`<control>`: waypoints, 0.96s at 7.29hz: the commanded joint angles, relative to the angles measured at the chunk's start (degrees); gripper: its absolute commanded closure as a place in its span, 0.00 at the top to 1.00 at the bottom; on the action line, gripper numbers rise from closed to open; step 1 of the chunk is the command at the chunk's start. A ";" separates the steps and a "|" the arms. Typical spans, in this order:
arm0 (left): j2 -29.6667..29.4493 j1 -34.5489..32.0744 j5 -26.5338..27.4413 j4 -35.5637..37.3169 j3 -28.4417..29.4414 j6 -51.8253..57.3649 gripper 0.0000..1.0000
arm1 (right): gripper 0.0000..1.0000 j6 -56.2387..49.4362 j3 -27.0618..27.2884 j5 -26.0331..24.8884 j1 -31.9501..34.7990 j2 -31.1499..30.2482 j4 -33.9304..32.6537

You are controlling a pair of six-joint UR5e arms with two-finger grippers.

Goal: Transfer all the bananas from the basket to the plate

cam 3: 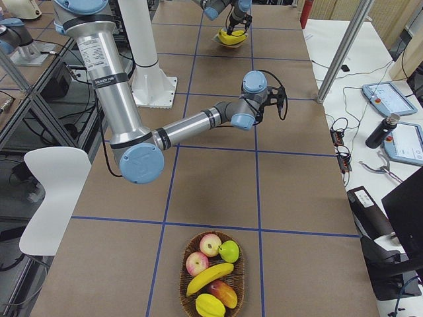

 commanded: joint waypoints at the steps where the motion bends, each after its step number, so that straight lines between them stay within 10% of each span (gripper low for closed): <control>1: -6.70 -1.44 -4.24 -0.50 -0.33 -0.52 0.99 | 1.00 -0.59 0.77 0.42 3.94 -3.02 -0.18; 7: -8.14 0.49 -12.78 -14.56 -2.26 -12.56 1.00 | 1.00 -45.39 -5.51 0.33 26.16 -28.86 -0.88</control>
